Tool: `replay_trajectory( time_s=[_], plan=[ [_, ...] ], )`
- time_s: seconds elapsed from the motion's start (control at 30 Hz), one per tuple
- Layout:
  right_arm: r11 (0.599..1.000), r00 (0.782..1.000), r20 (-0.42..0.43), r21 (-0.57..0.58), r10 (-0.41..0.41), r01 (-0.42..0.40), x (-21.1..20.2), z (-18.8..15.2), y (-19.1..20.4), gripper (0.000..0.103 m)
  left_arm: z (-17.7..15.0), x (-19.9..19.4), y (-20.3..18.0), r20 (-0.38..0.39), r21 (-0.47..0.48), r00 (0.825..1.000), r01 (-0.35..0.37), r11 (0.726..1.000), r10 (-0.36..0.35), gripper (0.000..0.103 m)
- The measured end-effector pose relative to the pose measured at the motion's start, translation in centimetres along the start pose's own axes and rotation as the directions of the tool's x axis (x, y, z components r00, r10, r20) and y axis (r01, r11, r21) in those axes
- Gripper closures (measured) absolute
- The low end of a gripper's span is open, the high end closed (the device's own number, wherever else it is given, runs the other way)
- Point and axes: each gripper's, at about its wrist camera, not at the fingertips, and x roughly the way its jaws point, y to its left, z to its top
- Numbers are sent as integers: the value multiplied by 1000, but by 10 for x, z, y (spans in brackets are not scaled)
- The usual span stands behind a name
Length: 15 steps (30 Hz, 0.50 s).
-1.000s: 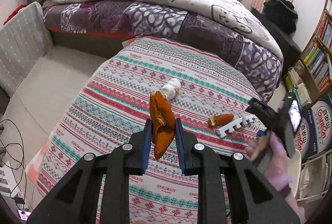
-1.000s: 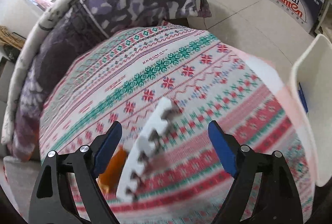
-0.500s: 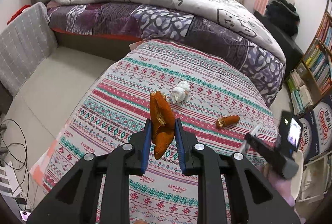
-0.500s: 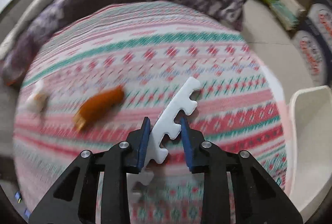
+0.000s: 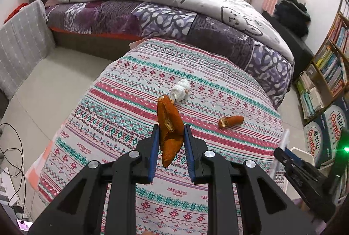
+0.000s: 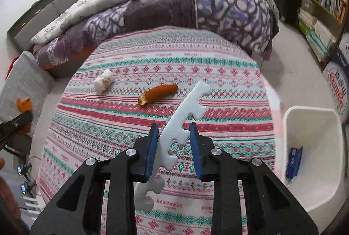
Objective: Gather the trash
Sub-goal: 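Drop the foam strip into the bin with the right tool while the left tool drops the orange peel there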
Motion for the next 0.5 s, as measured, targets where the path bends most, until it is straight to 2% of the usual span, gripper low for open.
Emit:
replay_trajectory(
  time_s=[0.2, 0.5],
  plan=[
    [999, 999, 37, 1, -40, 40, -12, -10, -23, 75, -2, 2, -12, 5, 22, 1000, -7, 1000, 7, 81],
    [976, 995, 14, 194, -104, 99, -18, -15, -87, 75, -12, 12, -41, -5, 90, 1000, -9, 996, 10, 81]
  ],
)
